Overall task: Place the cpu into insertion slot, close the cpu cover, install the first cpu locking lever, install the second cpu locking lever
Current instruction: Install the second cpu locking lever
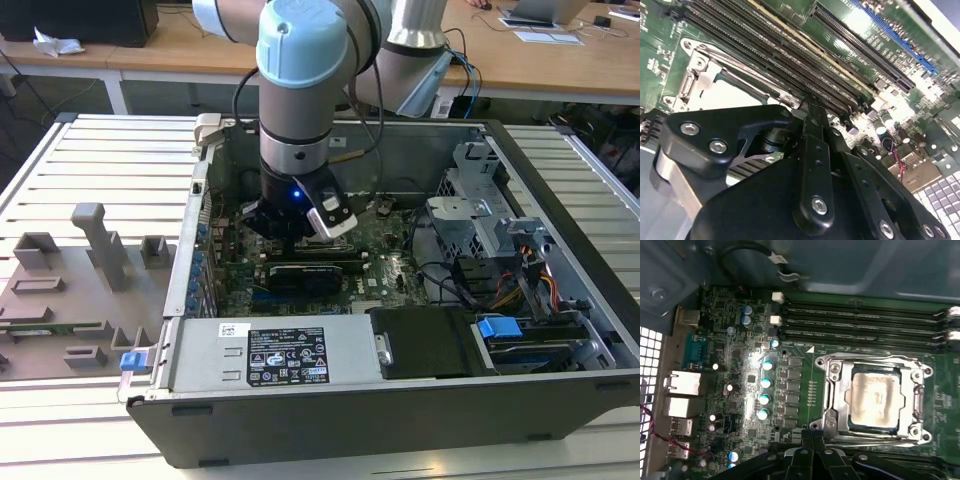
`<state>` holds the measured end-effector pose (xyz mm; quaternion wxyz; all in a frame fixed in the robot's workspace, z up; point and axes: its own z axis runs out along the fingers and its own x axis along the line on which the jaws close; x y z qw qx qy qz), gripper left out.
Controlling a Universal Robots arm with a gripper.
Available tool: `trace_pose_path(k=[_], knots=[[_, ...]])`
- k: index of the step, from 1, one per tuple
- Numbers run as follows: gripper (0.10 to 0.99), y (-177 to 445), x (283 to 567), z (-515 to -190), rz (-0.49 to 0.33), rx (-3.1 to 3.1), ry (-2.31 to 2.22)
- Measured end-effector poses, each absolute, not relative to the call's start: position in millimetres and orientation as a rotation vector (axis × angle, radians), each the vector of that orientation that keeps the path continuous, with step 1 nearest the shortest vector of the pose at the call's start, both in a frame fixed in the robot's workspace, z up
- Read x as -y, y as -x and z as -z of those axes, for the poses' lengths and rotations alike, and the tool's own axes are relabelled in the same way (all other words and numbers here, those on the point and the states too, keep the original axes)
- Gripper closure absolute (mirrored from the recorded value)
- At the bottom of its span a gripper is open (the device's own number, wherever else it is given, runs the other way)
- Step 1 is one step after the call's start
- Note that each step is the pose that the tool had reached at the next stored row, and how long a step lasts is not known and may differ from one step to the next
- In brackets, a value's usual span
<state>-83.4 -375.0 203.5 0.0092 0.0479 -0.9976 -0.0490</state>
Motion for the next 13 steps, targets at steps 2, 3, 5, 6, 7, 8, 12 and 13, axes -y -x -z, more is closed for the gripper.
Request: trace_pose_path(k=[2, 3, 5, 6, 7, 8, 12, 13], knots=[[0.98, 83.3, 372.2, -202.3, 0.155, 3.115, -0.165], [0.98, 83.3, 370.0, -202.1, 0.156, 3.114, -0.177], [0.98, 83.3, 369.8, -203.0, 0.154, 3.113, -0.196], [0.98, 83.3, 369.8, -203.7, 0.154, 3.113, -0.199], [0.98, 83.3, 369.9, -205.6, 0.154, 3.114, -0.202], [0.98, 83.4, 370.0, -207.6, 0.154, 3.114, -0.203], [0.98, 81.8, 372.7, -212.9, 0.159, 3.114, -0.203], [0.98, 80.5, 375.4, -213.1, 0.167, 3.113, -0.203]])
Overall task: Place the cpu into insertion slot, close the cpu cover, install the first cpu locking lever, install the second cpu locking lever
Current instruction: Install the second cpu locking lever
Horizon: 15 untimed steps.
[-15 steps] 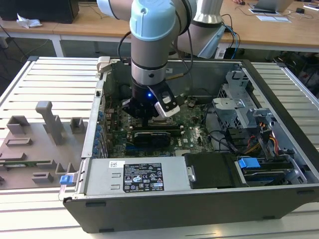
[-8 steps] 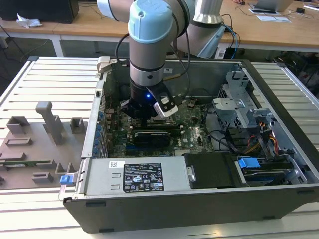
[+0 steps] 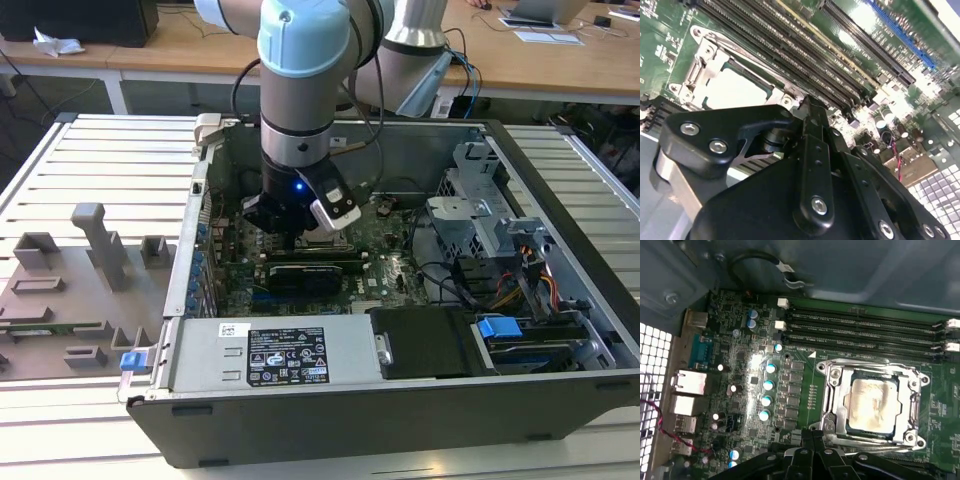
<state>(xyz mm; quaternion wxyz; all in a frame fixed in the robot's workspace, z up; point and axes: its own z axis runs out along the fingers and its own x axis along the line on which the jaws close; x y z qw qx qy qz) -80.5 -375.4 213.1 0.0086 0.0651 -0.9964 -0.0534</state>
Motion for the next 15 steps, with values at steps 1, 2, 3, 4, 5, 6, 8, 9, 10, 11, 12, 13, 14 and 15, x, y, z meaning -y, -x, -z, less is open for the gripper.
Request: trace_pose_path(k=[1, 2, 3, 4, 5, 6, 8, 9, 10, 11, 12, 13, 14, 15], knots=[[0.98, 79.7, 377.8, -213.2, 0.174, 3.113, -0.203], [0.98, 79.7, 379.0, -213.3, 0.176, 3.113, -0.204], [0.98, 79.7, 380.2, -213.3, 0.179, 3.113, -0.204], [0.98, 79.7, 383.0, -213.3, 0.185, 3.113, -0.204], [0.98, 79.8, 384.3, -213.3, 0.186, 3.113, -0.204], [0.98, 79.8, 384.9, -213.3, 0.187, 3.113, -0.204], [0.98, 79.7, 385.4, -213.3, 0.21, 3.112, -0.204], [0.98, 79.7, 385.4, -212.8, 0.225, 3.112, -0.205], [0.98, 79.7, 385.4, -212.0, 0.237, 3.111, -0.205], [0.98, 79.8, 385.4, -211.1, 0.246, 3.111, -0.206], [0.98, 79.8, 385.3, -209.2, 0.252, 3.111, -0.206], [0.98, 79.8, 385.4, -208.1, 0.253, 3.111, -0.206], [0.98, 79.8, 385.4, -206.8, 0.254, 3.11, -0.206], [0.98, 79.8, 385.4, -205.0, 0.256, 3.11, -0.207]])
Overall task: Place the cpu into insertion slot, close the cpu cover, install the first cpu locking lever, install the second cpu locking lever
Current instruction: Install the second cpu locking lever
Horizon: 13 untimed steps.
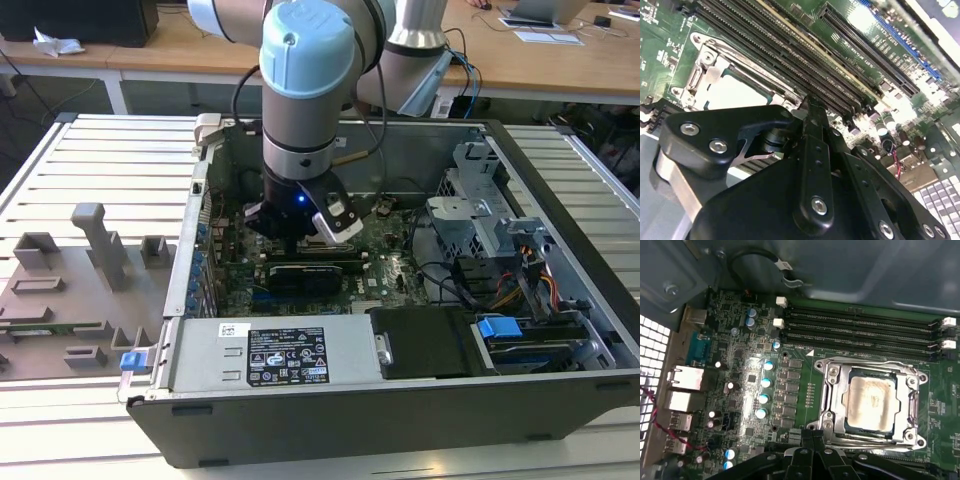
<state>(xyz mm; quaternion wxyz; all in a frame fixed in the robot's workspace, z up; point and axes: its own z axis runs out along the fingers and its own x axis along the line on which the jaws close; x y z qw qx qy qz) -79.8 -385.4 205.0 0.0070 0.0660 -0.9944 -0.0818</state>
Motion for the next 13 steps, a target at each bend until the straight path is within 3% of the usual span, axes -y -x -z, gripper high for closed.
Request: trace_pose_path(k=[13], knots=[[0.98, 80.5, 383.4, -198.5, 0.294, 3.11, -0.228]])
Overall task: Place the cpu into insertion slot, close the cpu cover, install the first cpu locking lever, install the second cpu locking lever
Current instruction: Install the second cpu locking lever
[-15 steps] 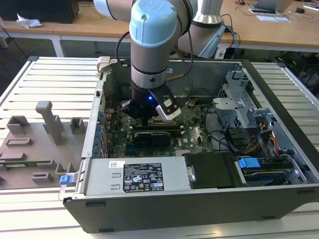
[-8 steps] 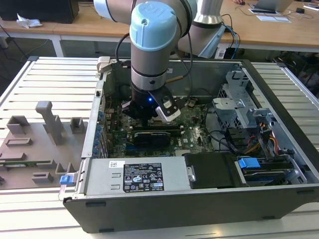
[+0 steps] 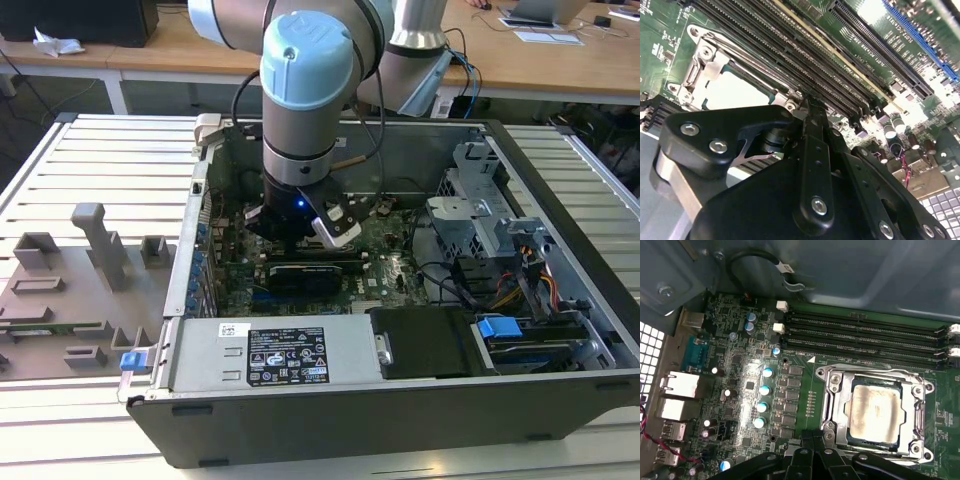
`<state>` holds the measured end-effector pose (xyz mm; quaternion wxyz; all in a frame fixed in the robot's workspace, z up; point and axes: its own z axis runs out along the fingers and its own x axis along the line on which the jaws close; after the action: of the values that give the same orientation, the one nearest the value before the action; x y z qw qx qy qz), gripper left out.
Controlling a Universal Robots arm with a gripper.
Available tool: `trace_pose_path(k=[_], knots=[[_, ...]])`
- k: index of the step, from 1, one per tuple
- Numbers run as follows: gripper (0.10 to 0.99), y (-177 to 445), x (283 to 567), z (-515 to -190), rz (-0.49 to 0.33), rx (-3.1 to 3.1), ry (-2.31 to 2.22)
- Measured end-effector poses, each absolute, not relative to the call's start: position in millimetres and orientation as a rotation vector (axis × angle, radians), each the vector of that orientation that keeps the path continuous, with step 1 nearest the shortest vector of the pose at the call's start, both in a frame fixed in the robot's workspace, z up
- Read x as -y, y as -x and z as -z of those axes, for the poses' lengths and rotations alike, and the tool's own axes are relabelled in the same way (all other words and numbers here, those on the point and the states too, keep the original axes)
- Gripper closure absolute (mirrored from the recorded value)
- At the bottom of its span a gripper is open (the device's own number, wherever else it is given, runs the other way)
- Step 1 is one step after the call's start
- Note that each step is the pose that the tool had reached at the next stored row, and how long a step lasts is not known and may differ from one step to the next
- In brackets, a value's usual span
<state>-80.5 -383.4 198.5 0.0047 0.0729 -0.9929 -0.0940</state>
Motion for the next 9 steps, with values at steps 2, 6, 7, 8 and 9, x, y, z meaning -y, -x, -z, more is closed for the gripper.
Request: trace_pose_path(k=[2, 6, 7, 8, 9], knots=[[0.98, 81.2, 385.0, -201.6, 0.294, 3.113, -0.231], [0.98, 81.4, 385.2, -210.1, 0.293, 3.115, -0.234], [0.98, 81.3, 385.2, -214.0, 0.293, 3.116, -0.234], [0.98, 81.4, 385.2, -218.4, 0.293, 3.115, -0.234], [0.98, 81.2, 385.0, -220.7, 0.293, 3.115, -0.234]])
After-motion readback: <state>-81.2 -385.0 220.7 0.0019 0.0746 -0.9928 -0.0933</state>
